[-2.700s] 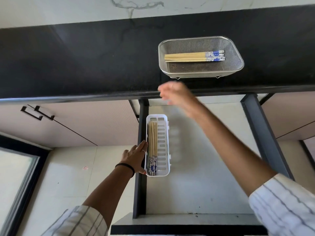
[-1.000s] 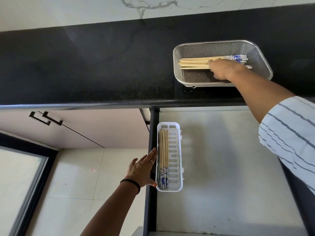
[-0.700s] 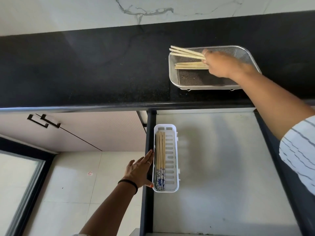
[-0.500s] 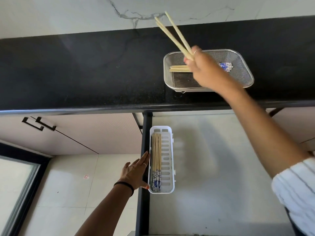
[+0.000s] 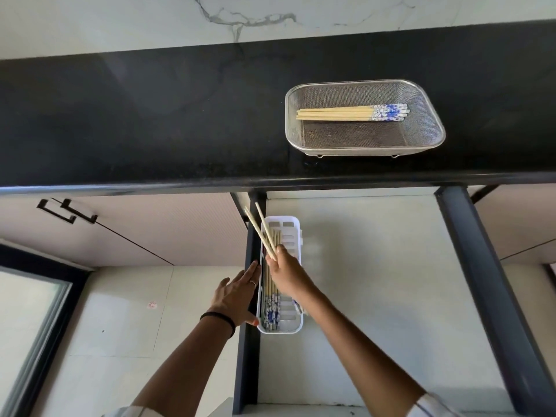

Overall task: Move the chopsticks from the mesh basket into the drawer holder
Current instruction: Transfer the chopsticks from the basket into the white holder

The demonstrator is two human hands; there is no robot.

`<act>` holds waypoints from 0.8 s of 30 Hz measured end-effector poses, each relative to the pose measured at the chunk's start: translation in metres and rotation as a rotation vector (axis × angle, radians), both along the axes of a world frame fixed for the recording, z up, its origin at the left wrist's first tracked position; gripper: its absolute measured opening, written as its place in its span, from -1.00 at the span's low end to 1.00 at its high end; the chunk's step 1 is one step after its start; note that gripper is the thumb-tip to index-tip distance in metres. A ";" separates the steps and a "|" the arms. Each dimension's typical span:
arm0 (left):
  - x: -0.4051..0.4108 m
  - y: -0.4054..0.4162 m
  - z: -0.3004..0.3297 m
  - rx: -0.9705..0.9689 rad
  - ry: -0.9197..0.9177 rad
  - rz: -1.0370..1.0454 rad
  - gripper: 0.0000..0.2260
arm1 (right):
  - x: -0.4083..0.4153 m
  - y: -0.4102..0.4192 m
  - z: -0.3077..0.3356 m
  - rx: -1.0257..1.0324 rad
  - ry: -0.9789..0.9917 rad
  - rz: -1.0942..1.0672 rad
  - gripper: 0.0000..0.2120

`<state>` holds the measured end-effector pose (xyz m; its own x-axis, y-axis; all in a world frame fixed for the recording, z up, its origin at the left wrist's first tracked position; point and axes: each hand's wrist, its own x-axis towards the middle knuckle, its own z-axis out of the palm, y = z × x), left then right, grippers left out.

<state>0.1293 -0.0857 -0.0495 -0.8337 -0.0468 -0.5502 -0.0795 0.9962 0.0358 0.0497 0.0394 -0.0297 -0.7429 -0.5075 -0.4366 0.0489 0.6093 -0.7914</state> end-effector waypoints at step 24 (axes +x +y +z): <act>0.001 -0.001 0.000 0.035 -0.020 0.016 0.06 | 0.029 -0.016 -0.052 0.188 0.086 -0.338 -0.61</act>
